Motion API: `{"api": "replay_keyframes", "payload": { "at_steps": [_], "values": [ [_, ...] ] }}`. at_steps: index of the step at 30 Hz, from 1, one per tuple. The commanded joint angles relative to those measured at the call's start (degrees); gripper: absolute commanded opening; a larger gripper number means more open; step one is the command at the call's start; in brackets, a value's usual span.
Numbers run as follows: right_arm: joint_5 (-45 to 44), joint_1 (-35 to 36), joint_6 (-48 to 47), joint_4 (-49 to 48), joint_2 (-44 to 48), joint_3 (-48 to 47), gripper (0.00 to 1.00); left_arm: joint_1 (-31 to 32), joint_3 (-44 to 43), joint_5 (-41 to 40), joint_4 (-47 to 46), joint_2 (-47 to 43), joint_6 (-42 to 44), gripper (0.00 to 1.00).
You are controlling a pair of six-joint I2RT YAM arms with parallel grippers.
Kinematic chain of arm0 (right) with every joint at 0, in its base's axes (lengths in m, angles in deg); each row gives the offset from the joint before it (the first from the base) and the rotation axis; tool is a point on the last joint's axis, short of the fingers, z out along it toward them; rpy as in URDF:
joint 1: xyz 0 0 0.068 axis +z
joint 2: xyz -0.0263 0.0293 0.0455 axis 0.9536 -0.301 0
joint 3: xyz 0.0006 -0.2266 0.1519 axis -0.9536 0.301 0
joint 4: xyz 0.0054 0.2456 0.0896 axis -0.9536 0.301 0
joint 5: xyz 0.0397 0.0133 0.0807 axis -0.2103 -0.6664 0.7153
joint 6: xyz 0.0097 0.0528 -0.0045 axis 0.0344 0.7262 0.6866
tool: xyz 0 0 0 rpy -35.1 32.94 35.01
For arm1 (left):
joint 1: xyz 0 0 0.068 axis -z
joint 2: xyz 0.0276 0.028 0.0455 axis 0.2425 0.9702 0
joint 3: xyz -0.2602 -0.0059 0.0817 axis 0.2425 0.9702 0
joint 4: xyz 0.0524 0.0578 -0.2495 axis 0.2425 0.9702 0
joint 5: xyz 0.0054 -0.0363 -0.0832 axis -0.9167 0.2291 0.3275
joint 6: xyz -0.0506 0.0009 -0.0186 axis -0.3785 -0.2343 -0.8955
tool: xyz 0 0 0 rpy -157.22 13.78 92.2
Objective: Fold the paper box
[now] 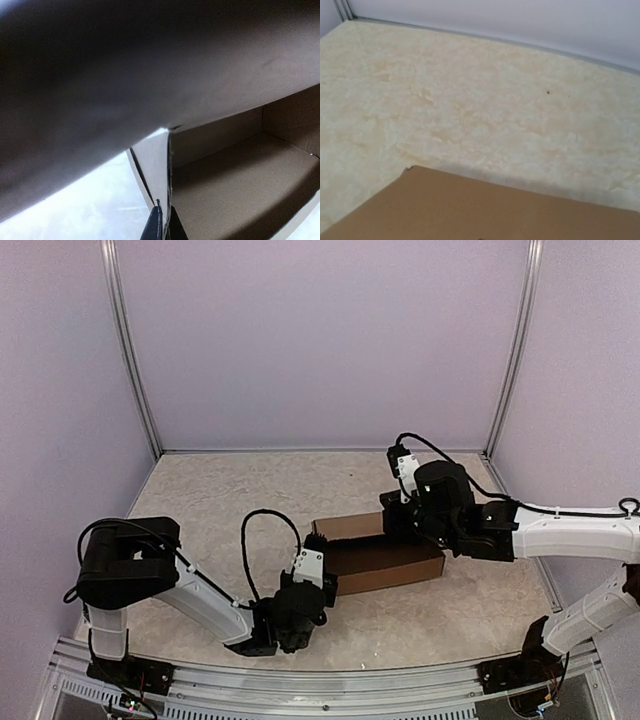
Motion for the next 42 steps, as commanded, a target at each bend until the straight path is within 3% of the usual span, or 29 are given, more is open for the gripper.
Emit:
{"api": "replay_keyframes", "payload": {
  "at_steps": [1, 7, 16, 20, 24, 26, 33, 42],
  "values": [
    [2.16, -0.73, 1.78, -3.70, -2.49, 2.01, 0.00, 1.84, -0.23, -2.68, 5.67, 3.74, 1.98, 0.07],
    [2.95, -1.00, 3.46, -5.52, -4.77, 4.01, 0.00, 6.76, -0.98, -7.30, -0.38, 4.50, 10.47, 0.33],
    [4.12, -1.12, 7.09, -9.38, -9.21, 7.23, 0.00, 9.78, 3.48, -3.01, 0.90, -3.13, 9.04, 0.47],
    [4.57, -1.12, 8.29, -11.28, -10.99, 9.20, 0.00, 9.19, 4.67, 2.99, 11.98, -13.33, 2.78, 0.50],
    [4.75, -1.12, 8.91, -12.66, -12.97, 10.62, 0.00, 5.60, 1.93, 14.73, 26.72, -22.13, -2.09, 0.50],
    [5.19, -1.08, 9.40, -13.50, -13.94, 11.36, 0.00, 3.86, 1.23, 19.12, 30.78, -25.40, -2.67, 0.56],
    [7.00, -1.11, 10.17, -14.48, -17.94, 11.76, 0.00, -6.21, -5.03, 27.29, 47.36, -31.64, -6.46, 0.60],
    [4.22, -1.26, 6.79, -7.06, -9.18, 8.59, 0.03, -17.81, -8.15, 39.84, 52.83, -30.74, -11.34, 0.66]
  ]
}}
